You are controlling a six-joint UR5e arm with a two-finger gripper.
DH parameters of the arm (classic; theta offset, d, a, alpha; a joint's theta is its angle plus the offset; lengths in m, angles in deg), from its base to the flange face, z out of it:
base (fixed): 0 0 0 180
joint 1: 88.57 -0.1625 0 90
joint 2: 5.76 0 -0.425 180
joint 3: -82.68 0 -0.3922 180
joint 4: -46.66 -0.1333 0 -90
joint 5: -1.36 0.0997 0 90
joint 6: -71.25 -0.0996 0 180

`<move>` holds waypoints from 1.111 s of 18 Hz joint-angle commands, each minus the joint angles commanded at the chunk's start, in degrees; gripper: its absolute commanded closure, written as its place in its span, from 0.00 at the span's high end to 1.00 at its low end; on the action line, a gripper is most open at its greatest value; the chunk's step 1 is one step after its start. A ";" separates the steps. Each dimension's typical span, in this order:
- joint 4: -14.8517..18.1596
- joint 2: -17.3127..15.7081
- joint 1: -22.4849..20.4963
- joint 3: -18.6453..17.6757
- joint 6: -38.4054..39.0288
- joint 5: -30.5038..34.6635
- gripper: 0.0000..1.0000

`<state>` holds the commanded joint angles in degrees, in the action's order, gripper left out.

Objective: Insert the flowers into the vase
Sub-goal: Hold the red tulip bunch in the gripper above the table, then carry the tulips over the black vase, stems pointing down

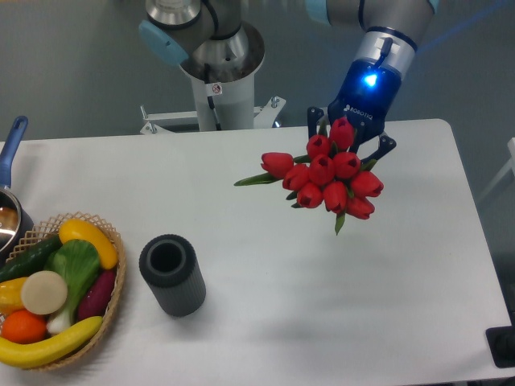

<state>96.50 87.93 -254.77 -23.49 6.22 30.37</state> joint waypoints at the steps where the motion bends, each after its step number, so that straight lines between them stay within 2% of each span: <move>1: -0.26 0.00 0.00 -0.17 -0.09 0.00 0.33; 10: -1.41 0.35 0.09 0.26 -0.18 0.00 0.33; 14: -1.50 0.61 1.58 0.26 -0.26 0.00 0.34; 20: -3.95 1.58 3.95 -0.17 -0.44 -7.99 0.36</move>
<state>92.55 89.51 -250.82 -23.66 5.78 22.38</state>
